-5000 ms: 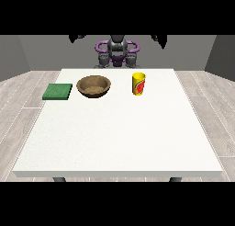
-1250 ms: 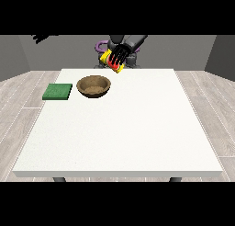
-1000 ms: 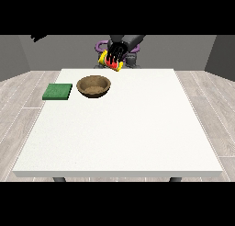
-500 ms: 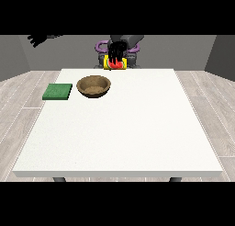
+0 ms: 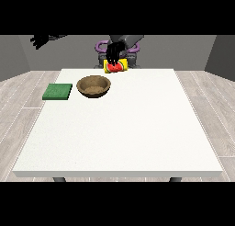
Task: Pick the cup and pour the ball into the bowl, then pick the bowl and place it on the pad
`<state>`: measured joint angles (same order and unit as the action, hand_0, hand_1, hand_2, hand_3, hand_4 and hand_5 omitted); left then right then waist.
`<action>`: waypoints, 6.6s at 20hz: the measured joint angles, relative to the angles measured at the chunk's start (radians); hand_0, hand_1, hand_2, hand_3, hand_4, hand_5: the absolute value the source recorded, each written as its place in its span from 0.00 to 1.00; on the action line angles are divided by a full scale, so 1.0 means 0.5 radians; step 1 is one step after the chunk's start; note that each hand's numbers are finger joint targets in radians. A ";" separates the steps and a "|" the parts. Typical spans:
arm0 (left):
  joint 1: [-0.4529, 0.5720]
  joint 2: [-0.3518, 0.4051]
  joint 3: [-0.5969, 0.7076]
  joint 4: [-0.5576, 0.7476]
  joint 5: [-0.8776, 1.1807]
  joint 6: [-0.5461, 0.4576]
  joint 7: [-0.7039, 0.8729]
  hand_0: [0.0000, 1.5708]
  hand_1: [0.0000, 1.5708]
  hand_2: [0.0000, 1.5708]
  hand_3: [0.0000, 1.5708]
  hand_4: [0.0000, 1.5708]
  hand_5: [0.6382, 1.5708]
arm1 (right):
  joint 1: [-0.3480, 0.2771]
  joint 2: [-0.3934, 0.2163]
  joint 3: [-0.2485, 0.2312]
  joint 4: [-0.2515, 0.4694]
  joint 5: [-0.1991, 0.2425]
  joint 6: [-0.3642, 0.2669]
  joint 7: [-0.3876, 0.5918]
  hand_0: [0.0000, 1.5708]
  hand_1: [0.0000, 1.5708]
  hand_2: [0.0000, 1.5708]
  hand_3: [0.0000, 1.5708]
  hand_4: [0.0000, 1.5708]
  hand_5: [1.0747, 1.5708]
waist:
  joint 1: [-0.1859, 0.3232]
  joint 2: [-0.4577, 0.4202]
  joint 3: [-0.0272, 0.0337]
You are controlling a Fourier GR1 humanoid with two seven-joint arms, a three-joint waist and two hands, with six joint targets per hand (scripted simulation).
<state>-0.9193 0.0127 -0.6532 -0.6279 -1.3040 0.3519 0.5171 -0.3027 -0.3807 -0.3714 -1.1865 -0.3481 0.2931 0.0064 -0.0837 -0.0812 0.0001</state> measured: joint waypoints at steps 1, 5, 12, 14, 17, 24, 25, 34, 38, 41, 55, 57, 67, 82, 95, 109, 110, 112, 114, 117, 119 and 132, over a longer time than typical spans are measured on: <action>-0.001 -0.005 -0.022 -0.017 -0.021 -0.030 0.020 0.00 0.00 0.73 0.99 0.55 1.00 | -0.030 0.001 0.005 -0.003 -0.005 -0.007 0.012 0.00 0.00 0.00 0.17 0.29 1.00 | -0.015 0.024 0.001; -0.007 -0.002 -0.019 -0.053 -0.082 -0.154 -0.069 0.00 0.00 0.95 1.00 0.62 1.00 | -0.029 0.051 0.039 -0.039 -0.007 -0.044 0.041 0.00 0.00 0.00 0.19 0.30 1.00 | -0.016 0.014 0.000; -0.116 0.048 -0.339 0.064 -0.441 -0.485 -0.155 0.96 0.96 1.00 1.00 0.80 0.94 | -0.038 0.010 -0.004 0.035 -0.044 -0.011 0.046 0.00 0.00 0.00 0.19 0.30 1.00 | 0.001 -0.017 0.002; -0.143 0.074 -0.343 0.070 -0.499 -0.529 -0.185 0.96 0.96 1.00 1.00 0.80 0.93 | -0.034 0.000 -0.012 0.034 -0.053 0.001 0.036 0.00 0.00 0.00 0.18 0.30 1.00 | -0.002 -0.002 0.001; -0.148 0.065 -0.330 0.047 -0.575 -0.598 -0.214 0.97 0.97 1.00 1.00 0.81 0.93 | -0.026 -0.006 -0.022 0.034 -0.066 0.002 0.031 0.00 0.00 0.00 0.19 0.30 1.00 | 0.004 0.005 0.001; -0.086 0.111 -0.241 -0.024 -0.682 -0.593 -0.279 0.98 0.98 1.00 1.00 0.80 0.94 | -0.008 0.037 0.024 -0.009 -0.058 -0.027 0.054 0.00 0.00 0.00 0.20 0.33 1.00 | 0.026 0.015 -0.001; -0.064 0.126 -0.196 -0.050 -0.646 -0.546 -0.283 0.97 0.97 1.00 1.00 0.74 0.96 | -0.012 0.034 0.021 -0.014 -0.058 -0.039 0.063 0.00 0.00 0.00 0.20 0.33 1.00 | 0.044 0.018 -0.001; 0.322 0.248 0.380 -0.382 0.007 -0.019 -0.428 0.00 0.00 1.00 0.76 0.64 0.96 | 0.093 0.059 -0.013 -0.039 -0.011 -0.177 0.075 0.00 0.00 0.00 0.00 0.36 0.99 | 0.308 -0.062 -0.006; 0.571 0.118 0.608 -0.518 0.482 0.136 -0.576 0.50 0.50 0.31 0.00 0.58 0.97 | 0.066 0.107 -0.001 -0.086 -0.013 -0.219 0.060 0.00 0.00 0.00 0.16 0.37 0.99 | 0.344 0.035 -0.020; 0.736 0.045 0.735 -0.684 0.961 0.210 -0.684 0.00 0.00 0.00 0.00 0.53 0.91 | 0.024 0.148 0.019 -0.108 -0.020 -0.232 0.050 0.00 0.00 0.00 0.12 0.37 0.99 | 0.312 0.142 -0.037; 1.350 0.021 0.777 -1.198 2.344 -0.146 -1.709 0.00 0.00 0.00 0.00 0.58 0.87 | -0.042 0.395 0.140 -0.009 0.186 -0.477 -0.280 0.00 0.00 0.00 0.00 0.33 1.00 | 0.434 0.485 -0.005; 1.353 0.027 0.796 -1.229 2.378 -0.207 -1.716 0.00 0.00 0.00 0.00 0.59 0.86 | -0.081 0.399 0.137 0.113 0.203 -0.480 -0.366 0.00 0.00 0.00 0.00 0.30 1.00 | 0.440 0.493 -0.003; 1.433 0.050 0.826 -1.465 2.364 -0.326 -1.617 0.00 0.00 0.00 0.00 0.61 0.85 | -0.179 0.383 0.119 0.739 0.248 -0.416 -0.767 0.00 0.00 0.00 0.00 0.21 1.00 | 0.459 0.472 0.001; 1.473 0.058 0.858 -1.711 2.284 -0.400 -1.499 0.00 0.00 0.00 0.00 0.60 0.84 | -0.305 0.437 0.069 1.234 0.209 -0.377 -1.204 0.21 0.21 0.00 0.00 0.42 0.87 | 0.460 0.516 -0.029; 1.525 0.089 0.869 -1.753 2.311 -0.460 -1.545 0.00 0.00 0.00 0.00 0.70 0.77 | -0.272 0.467 -0.075 1.149 0.008 -0.592 -1.012 1.00 1.00 1.00 0.93 0.59 0.84 | 0.517 0.506 -0.044; 1.642 0.113 1.053 -1.519 2.378 -0.509 -1.563 0.00 0.00 0.00 0.00 0.74 0.76 | -0.360 0.119 0.026 1.068 0.032 -0.763 -0.272 1.00 1.00 1.00 0.77 0.59 0.86 | 0.308 0.223 -0.002; 1.629 0.095 1.048 -1.509 2.362 -0.499 -1.564 0.00 0.00 0.00 0.00 0.74 0.76 | -0.364 0.108 0.026 1.058 0.024 -0.763 -0.261 1.00 1.00 1.00 0.74 0.60 0.84 | 0.304 0.229 -0.001; 1.640 0.078 1.052 -1.485 2.354 -0.486 -1.573 0.00 0.00 0.00 0.00 0.75 0.76 | -0.365 0.042 0.016 1.035 0.006 -0.740 -0.192 1.00 1.00 1.00 0.74 0.61 0.85 | 0.281 0.209 -0.001; 1.629 0.067 1.065 -1.444 2.346 -0.472 -1.624 0.00 0.00 0.00 0.00 0.75 0.76 | -0.382 -0.057 -0.013 1.026 -0.025 -0.668 -0.146 1.00 1.00 1.00 0.90 0.62 0.83 | 0.263 0.249 -0.001; 1.614 0.063 1.082 -1.413 2.348 -0.486 -1.675 0.00 0.00 0.00 0.00 0.75 0.76 | -0.389 -0.170 -0.064 1.043 -0.076 -0.594 -0.097 1.00 1.00 1.00 0.77 0.63 0.84 | 0.275 0.292 -0.001; 1.589 0.060 1.093 -1.396 2.351 -0.501 -1.718 0.00 0.00 0.00 0.00 0.75 0.76 | -0.395 -0.229 -0.108 1.074 -0.118 -0.544 -0.102 1.00 1.00 1.00 0.55 0.61 0.86 | 0.288 0.338 0.000; 1.556 0.039 1.030 -1.551 2.297 -0.481 -1.846 0.00 0.00 0.00 0.00 0.74 0.78 | -0.356 -0.538 -0.254 1.393 -0.120 -0.445 -0.488 0.87 0.87 1.00 0.54 0.00 1.00 | 0.400 0.678 0.002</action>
<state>-0.1415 0.0322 -0.1380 -1.4034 -0.1554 0.1115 -0.4060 -0.4805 -0.6496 -0.4983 -0.4898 -0.4082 0.0704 -0.2374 0.1164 0.2580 0.0009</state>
